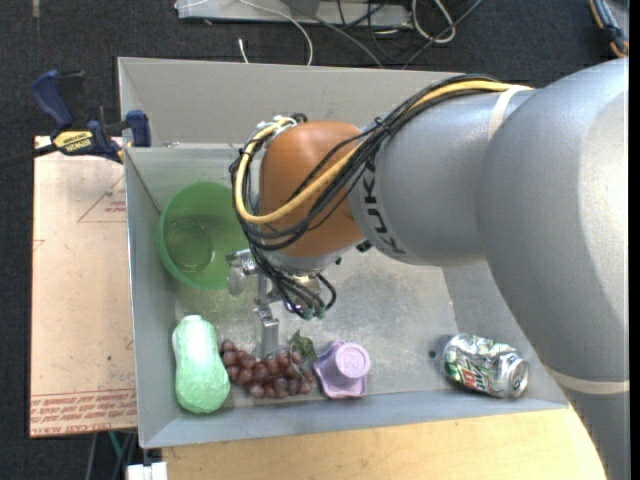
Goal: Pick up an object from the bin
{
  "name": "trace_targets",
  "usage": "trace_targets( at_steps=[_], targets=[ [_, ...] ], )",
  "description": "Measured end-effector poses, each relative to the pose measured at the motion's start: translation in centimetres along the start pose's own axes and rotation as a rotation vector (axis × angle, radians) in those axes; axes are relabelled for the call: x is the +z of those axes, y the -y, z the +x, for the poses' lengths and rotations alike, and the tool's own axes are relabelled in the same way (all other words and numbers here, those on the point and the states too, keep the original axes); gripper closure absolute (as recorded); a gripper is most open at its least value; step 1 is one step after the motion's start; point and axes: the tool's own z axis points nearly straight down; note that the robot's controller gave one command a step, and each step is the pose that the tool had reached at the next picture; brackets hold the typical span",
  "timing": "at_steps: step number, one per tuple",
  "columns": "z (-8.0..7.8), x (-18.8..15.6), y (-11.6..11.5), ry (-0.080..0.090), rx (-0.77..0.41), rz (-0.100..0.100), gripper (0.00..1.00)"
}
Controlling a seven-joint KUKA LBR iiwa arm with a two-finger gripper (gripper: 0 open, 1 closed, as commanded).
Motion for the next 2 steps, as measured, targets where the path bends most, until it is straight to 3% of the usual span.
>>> trace_targets(
  at_steps=[1,2],
  targets=[
    [-5.0,-8.3,2.4,0.026,-0.032,0.003,0.00],
    [-1.0,-7.1,-0.2,-0.011,-0.041,-0.001,0.00]
  ],
)
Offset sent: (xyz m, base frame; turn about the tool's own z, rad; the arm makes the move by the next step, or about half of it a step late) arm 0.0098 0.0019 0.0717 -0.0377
